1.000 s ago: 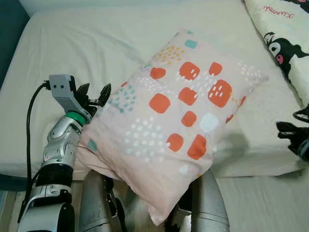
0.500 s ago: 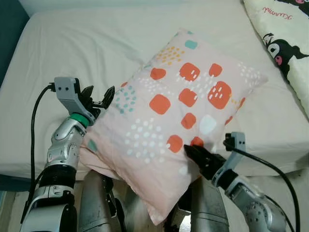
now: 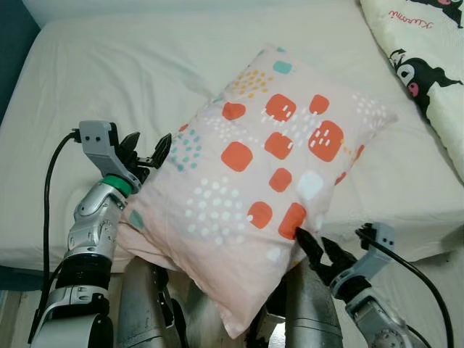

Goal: Clean up the room

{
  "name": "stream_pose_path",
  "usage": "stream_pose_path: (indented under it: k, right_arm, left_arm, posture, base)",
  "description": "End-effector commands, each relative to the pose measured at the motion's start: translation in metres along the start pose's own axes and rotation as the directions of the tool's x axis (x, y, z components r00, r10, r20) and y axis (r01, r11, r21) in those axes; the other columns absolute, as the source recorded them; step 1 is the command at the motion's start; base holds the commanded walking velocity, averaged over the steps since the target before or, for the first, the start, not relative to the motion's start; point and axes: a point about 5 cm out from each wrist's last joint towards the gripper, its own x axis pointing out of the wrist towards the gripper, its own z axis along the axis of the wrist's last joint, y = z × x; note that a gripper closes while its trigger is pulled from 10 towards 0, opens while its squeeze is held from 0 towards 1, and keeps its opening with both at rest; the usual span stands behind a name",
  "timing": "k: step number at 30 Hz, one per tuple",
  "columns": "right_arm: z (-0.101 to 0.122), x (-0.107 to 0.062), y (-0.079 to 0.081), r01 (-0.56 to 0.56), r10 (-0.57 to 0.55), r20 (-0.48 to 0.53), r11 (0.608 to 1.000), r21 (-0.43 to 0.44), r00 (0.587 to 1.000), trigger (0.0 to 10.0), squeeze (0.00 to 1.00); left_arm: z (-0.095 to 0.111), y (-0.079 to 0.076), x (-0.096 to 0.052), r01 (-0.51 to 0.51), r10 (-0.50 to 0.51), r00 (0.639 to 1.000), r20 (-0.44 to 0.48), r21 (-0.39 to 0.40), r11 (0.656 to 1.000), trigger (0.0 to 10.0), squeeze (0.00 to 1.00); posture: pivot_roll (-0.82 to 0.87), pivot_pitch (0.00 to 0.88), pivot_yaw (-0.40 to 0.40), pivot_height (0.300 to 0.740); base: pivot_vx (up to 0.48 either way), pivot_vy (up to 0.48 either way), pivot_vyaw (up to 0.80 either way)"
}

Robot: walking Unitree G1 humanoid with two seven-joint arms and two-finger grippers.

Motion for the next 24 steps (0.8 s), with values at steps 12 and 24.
stream_pose_path:
  k: [12, 24]
  right_arm:
    - [-0.013, 0.043, 0.004, -0.135, 0.12, 0.078, 0.965, 0.226, 0.99, 10.0, 1.0]
    - [-0.021, 0.091, 0.049, -0.255, 0.262, -0.011, 0.948, 0.193, 0.965, 10.0, 0.0]
  left_arm:
    - [0.0, 0.0, 0.002, -0.006, 0.006, 1.0, -0.01, 0.006, 1.0, 10.0, 0.0]
    - [0.01, 0.006, -0.003, -0.008, 0.008, 1.0, -0.005, 0.048, 0.999, 10.0, 0.0]
  posture:
    - [0.05, 0.245, 0.062, 0.552]
    - [0.1, 0.263, 0.054, 0.552]
  base:
    - [0.0, 0.0, 0.0]
    - [0.0, 0.0, 0.0]
